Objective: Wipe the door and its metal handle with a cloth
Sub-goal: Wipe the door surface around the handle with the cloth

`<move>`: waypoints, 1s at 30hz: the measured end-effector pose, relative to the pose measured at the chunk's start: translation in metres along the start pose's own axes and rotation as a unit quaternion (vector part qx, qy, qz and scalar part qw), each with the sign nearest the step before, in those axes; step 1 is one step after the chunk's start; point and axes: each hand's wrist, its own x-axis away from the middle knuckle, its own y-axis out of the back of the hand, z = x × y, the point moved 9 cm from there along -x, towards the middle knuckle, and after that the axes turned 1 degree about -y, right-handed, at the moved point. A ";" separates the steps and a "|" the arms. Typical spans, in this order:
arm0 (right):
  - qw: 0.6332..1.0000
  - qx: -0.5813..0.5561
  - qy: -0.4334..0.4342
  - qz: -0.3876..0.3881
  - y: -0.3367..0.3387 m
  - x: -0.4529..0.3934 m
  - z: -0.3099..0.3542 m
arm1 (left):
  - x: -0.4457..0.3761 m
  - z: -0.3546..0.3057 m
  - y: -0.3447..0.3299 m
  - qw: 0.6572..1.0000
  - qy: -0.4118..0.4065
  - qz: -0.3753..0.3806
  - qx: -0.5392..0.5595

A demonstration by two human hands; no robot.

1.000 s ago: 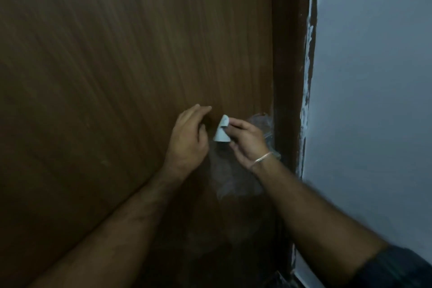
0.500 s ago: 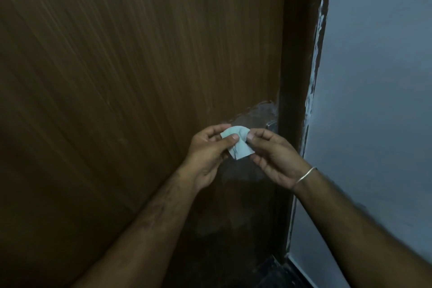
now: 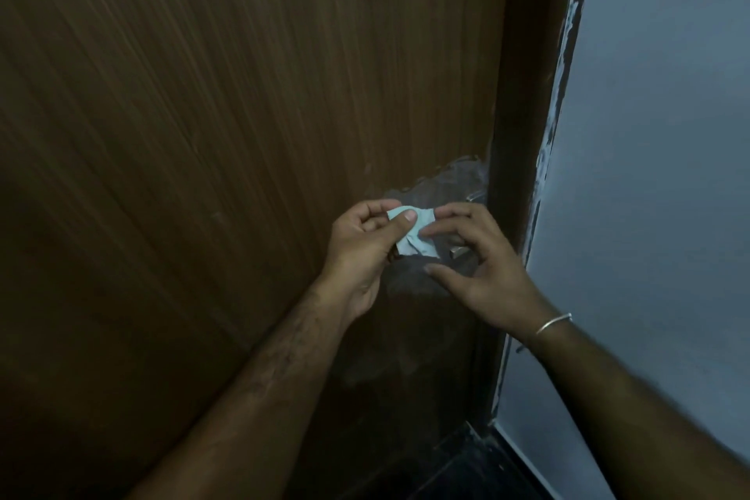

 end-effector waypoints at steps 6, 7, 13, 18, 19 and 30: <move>0.997 -0.026 -0.013 -0.068 0.013 0.000 -0.001 | 0.010 0.006 -0.010 0.996 0.033 0.077 0.013; 0.995 -0.058 -0.038 -0.070 0.015 -0.001 -0.005 | 0.011 0.006 -0.011 0.994 0.034 0.099 -0.008; 0.932 -0.263 -0.216 -0.125 0.038 -0.011 -0.033 | 0.016 0.003 -0.008 0.979 0.031 0.145 -0.142; 0.977 -0.153 -0.139 -0.062 0.028 -0.008 -0.012 | 0.030 0.024 -0.022 0.972 0.175 0.152 -0.035; 0.979 -0.146 -0.136 -0.049 0.025 -0.006 -0.011 | 0.030 0.025 -0.023 0.974 0.179 0.138 -0.007; 0.812 -0.458 -0.356 0.058 -0.011 0.014 -0.033 | 0.025 0.025 -0.015 0.988 0.128 0.090 0.011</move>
